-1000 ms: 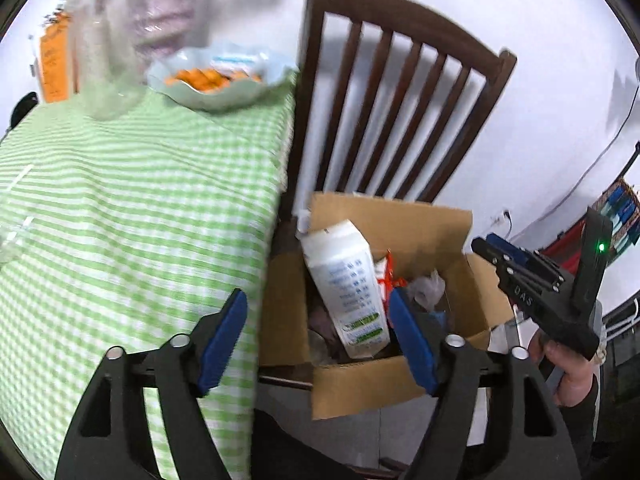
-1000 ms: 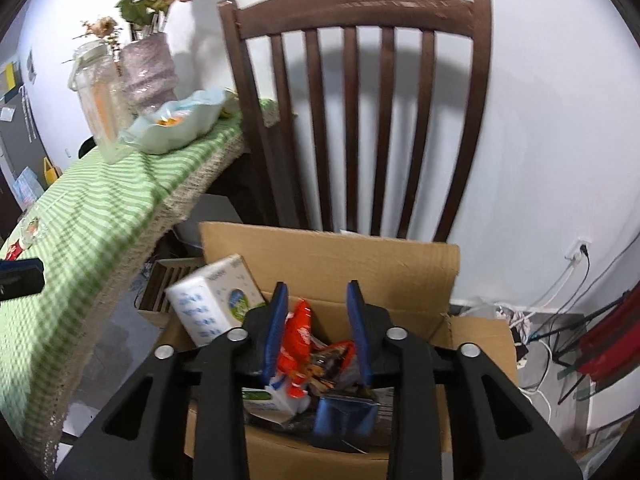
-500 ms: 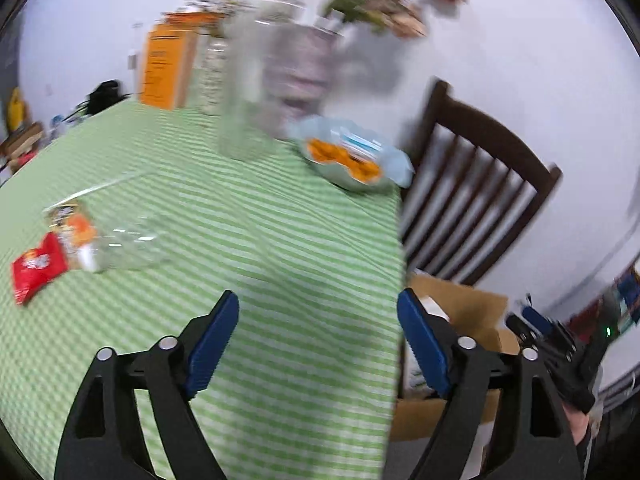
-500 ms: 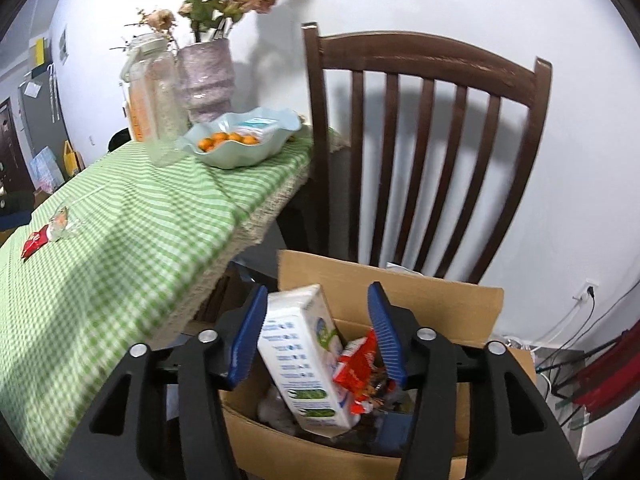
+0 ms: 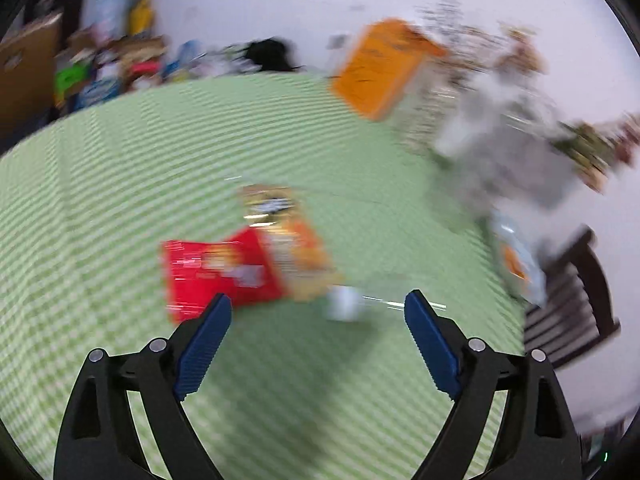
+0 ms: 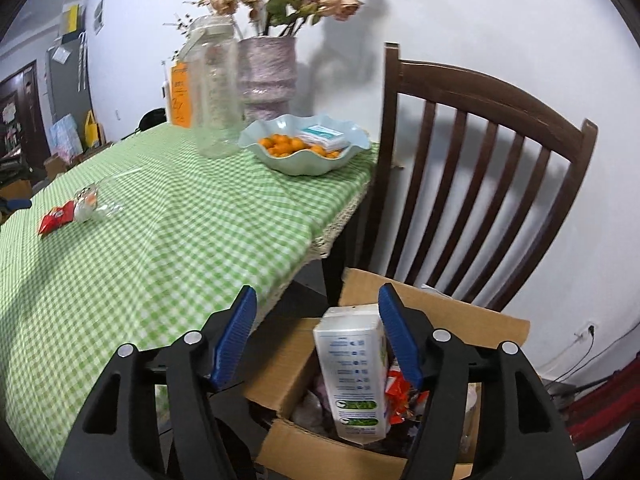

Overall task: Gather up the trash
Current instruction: 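Move both tools back over the table toward the red snack packet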

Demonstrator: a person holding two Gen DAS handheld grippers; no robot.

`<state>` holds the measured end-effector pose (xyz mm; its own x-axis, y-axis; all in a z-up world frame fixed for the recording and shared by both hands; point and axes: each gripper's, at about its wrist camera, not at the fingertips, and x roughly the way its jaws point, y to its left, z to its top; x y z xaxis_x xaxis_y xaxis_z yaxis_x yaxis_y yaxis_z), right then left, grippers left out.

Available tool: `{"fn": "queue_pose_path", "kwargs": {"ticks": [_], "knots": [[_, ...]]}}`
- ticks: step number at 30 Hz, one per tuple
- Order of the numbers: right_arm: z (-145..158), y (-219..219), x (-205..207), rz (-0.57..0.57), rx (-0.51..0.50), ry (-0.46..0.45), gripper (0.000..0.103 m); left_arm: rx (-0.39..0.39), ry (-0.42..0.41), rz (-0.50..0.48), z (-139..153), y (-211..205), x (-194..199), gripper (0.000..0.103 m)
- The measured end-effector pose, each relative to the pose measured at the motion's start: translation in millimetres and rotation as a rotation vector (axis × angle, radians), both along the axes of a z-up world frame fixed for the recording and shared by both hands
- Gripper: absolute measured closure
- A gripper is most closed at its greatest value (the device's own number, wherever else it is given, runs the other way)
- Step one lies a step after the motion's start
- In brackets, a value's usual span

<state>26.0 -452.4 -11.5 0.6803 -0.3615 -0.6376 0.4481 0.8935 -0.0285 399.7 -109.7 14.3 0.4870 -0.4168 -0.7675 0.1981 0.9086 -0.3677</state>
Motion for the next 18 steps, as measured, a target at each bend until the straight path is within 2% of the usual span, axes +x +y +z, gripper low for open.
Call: {"fn": "queue_pose_path", "kwargs": {"ticks": [3,5,12,15,18], "knots": [[-3.7,9.4,10.8,0.019,0.005,0.016,0.042,-0.119,0.097,0.065,-21.2,35.4,21.1,0.018],[-6.6,17.5,19.7,0.038,0.008,0.028,0.042,-0.197,0.128,0.075,-32.0,49.2,29.7,0.018],[-9.2,48.4,46.0,0.12,-0.003,0.044,0.042,-0.278,0.17,0.119,-55.5,72.2,37.9,0.019],[-12.4,56.3,53.7,0.144,-0.001,0.05,0.042,-0.285,0.175,0.129,-61.9,77.7,38.5,0.02],[-16.0,61.3,59.6,0.161,0.004,0.056,0.042,-0.34,0.175,0.13,-68.9,82.8,41.2,0.022]]}}
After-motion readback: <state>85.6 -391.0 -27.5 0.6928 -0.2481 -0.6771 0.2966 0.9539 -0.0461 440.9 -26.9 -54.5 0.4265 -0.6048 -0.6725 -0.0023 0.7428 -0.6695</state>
